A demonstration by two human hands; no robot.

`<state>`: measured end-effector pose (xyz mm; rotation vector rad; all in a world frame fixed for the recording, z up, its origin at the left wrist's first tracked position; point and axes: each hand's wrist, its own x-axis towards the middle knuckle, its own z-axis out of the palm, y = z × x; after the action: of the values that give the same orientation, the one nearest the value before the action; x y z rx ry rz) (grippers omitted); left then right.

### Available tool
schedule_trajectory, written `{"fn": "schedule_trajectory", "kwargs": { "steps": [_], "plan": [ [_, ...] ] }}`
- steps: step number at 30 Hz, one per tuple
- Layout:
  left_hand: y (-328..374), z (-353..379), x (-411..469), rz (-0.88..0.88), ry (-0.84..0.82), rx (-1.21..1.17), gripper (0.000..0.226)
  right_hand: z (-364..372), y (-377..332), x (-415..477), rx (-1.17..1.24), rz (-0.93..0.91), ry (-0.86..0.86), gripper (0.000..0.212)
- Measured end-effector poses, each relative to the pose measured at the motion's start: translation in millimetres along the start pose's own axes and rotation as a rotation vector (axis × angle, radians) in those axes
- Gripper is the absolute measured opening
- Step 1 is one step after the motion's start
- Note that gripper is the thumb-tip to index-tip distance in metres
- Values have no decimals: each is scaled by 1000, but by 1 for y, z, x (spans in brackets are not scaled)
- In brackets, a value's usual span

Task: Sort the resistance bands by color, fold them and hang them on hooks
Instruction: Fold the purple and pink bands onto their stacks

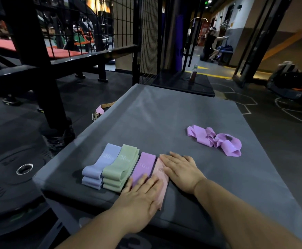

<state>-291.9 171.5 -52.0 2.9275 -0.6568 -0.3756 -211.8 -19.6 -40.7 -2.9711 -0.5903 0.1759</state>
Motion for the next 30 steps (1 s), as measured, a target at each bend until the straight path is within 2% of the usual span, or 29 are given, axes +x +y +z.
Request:
{"fn": "schedule_trajectory", "kwargs": {
  "steps": [5,9,11,16,20,26,28,30],
  "plan": [
    [0,3,-1,5,10,-15,58,3,3,1,-8,-4,-7,56],
    [0,2,-1,12,9,-24,58,4,3,2,-65,-27,35,105],
    [0,-1,-2,13,-1,-29,58,4,3,2,-119,-52,58,116],
    [0,-1,-3,12,-11,-38,58,7,3,2,-123,-74,109,110],
    [0,-1,-4,10,-16,-45,58,3,1,-3,-10,-50,160,80],
    [1,-2,-3,10,-13,-50,58,3,3,-4,10,-185,261,61],
    [1,-2,-3,10,-8,-47,58,4,5,-2,-25,-227,183,67],
    [1,-2,-4,12,0,-44,59,5,8,0,-40,-220,88,88]
  ]
}}
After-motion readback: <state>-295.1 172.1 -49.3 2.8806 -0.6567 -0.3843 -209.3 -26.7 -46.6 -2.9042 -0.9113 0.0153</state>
